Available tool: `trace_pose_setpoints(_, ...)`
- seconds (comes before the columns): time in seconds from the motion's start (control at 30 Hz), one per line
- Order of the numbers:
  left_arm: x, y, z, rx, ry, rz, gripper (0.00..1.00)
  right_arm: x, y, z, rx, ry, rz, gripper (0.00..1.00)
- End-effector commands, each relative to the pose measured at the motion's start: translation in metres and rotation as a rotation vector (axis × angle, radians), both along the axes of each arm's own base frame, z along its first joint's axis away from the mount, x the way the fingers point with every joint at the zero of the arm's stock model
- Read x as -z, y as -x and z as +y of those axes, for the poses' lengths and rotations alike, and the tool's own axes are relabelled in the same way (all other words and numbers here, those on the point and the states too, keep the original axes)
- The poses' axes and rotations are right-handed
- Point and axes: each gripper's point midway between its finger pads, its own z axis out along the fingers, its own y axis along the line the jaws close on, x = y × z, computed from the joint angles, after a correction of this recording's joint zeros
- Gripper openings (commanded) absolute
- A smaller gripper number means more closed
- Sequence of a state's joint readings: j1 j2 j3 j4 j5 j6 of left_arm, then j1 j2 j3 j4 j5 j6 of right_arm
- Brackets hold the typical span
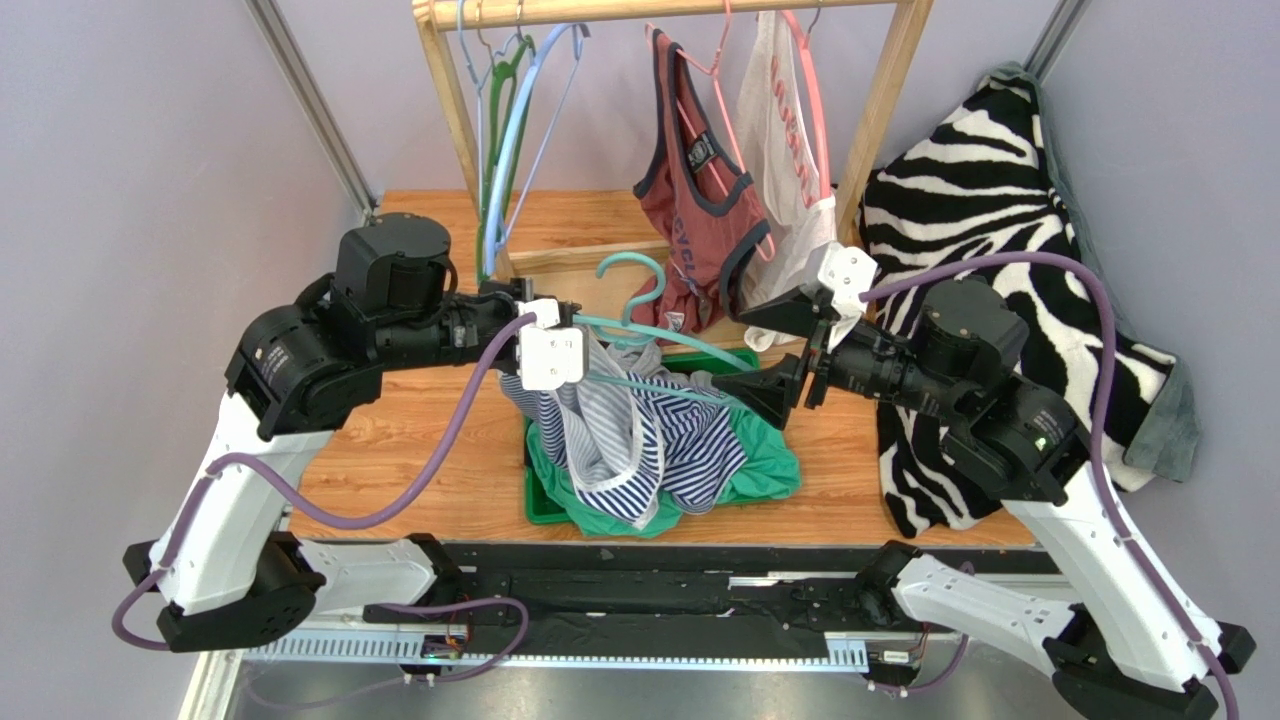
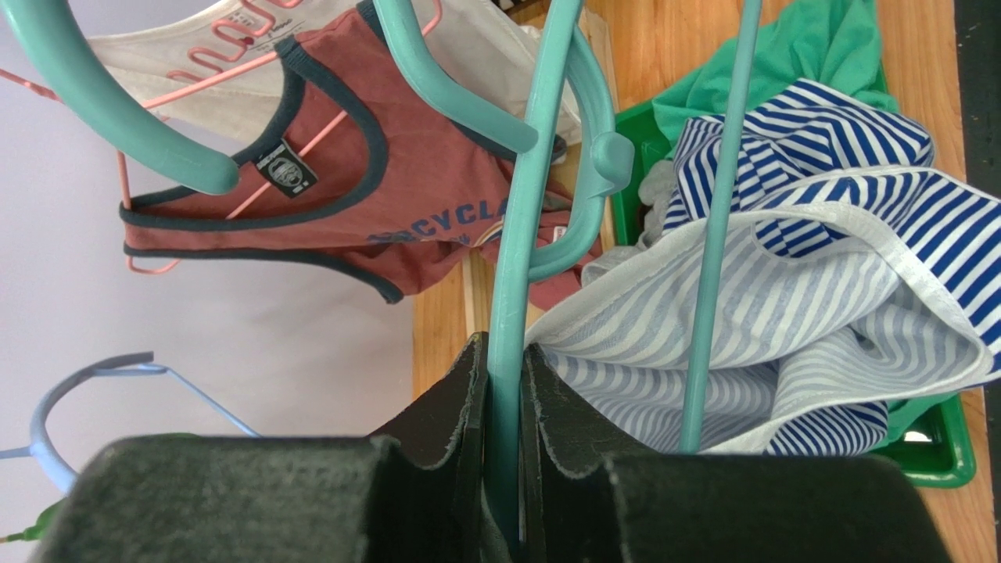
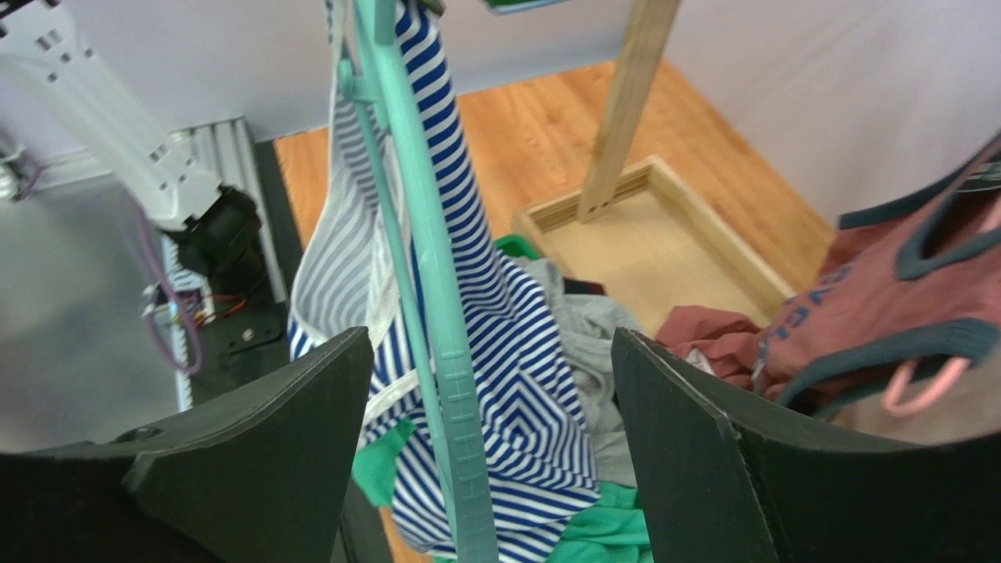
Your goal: Remove the tank top from the hanger
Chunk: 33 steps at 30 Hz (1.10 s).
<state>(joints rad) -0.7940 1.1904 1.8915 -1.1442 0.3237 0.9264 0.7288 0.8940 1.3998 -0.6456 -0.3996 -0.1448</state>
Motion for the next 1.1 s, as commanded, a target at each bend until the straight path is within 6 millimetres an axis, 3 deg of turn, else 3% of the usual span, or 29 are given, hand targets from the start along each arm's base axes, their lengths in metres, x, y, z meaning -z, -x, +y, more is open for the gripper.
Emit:
trace_pose_setpoints(0.0,-0.013,0.014,0.001,0.055,0.029,-0.046,0.00,-0.019,0.022,0.004,-0.118,-0.031,-0.044,0.78)
trace_pose_setpoints(0.17,-0.010,0.022,0.004,0.069,0.027,-0.029,0.00,-0.010,0.021,0.009,-0.134,-0.014,-0.027,0.73)
trace_pose_setpoints(0.3,-0.012,0.022,0.004,0.069,0.034,-0.026,0.00,-0.006,0.028,0.014,-0.184,0.000,0.019,0.58)
trace_pose_setpoints(0.53,-0.023,0.022,-0.001,0.076,0.059,-0.031,0.00,0.006,0.034,0.019,-0.212,0.008,0.102,0.45)
trace_pose_setpoints(0.63,-0.024,0.017,-0.002,0.065,0.059,-0.038,0.00,0.011,0.033,0.018,-0.191,0.012,0.122,0.20)
trace_pose_setpoints(0.67,-0.024,0.016,-0.004,0.063,0.058,-0.038,0.00,0.010,0.033,0.016,-0.181,0.007,0.122,0.00)
trace_pose_setpoints(0.73,-0.028,0.012,-0.005,0.048,0.069,-0.048,0.00,0.005,0.032,0.011,-0.146,-0.014,0.106,0.00)
trace_pose_setpoints(0.8,-0.036,0.007,-0.006,0.022,0.102,-0.054,0.17,-0.005,0.034,0.005,-0.122,-0.048,0.078,0.00)
trace_pose_setpoints(0.83,-0.040,0.007,-0.006,0.015,0.115,-0.054,0.34,-0.008,0.028,0.001,-0.078,-0.060,0.066,0.00)
trace_pose_setpoints(0.87,-0.044,0.006,-0.007,0.006,0.137,-0.044,0.84,-0.014,0.027,-0.002,-0.056,-0.078,0.050,0.00)
trace_pose_setpoints(0.9,-0.051,0.004,-0.009,-0.005,0.162,-0.053,0.91,-0.019,0.027,-0.008,-0.031,-0.091,0.034,0.00)
trace_pose_setpoints(1.07,-0.095,-0.001,-0.003,-0.095,0.337,-0.054,0.92,-0.029,0.015,-0.033,0.118,-0.110,-0.026,0.00)
